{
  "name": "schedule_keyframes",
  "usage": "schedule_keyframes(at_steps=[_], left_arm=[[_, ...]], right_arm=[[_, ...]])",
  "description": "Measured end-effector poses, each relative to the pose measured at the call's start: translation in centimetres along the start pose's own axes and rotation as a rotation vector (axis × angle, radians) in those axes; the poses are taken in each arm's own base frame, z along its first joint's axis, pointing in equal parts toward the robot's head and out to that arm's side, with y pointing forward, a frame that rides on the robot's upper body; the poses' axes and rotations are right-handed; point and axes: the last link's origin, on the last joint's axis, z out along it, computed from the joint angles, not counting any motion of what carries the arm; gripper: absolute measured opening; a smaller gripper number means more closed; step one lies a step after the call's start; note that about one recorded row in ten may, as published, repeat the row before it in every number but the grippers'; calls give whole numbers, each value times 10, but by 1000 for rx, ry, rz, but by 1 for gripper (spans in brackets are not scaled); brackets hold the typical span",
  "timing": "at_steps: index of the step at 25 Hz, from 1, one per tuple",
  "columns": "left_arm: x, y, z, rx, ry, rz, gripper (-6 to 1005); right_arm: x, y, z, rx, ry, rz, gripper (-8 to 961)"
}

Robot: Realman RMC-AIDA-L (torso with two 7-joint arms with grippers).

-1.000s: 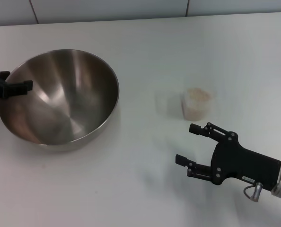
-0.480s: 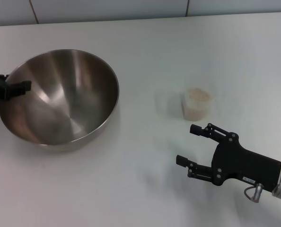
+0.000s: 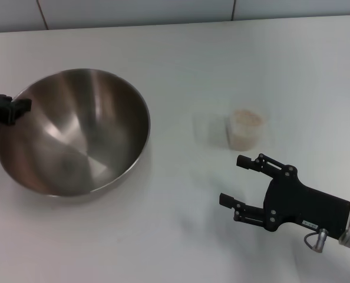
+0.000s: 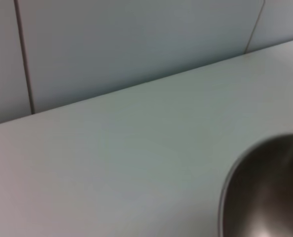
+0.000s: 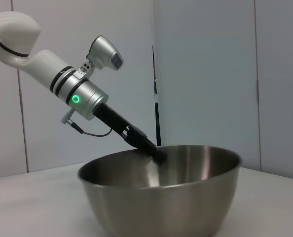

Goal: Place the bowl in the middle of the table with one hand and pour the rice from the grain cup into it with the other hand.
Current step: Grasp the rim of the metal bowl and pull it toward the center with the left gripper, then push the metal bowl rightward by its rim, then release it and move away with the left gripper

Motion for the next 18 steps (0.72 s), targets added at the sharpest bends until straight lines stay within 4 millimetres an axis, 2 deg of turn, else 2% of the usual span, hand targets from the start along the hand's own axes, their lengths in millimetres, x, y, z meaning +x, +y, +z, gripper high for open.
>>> schedule_keyframes(at_steps=[1,11,18], left_arm=[[3,0,0,1,3,-6,60],[16,2,1,-16,15,2,57],[42,12,5,-71,44,19,44]], right_arm=[[0,0,0,0,0,0,820],[0,-1,0,-1,0,-2,819],[-1,-1,1,-3,-1,-4,820]])
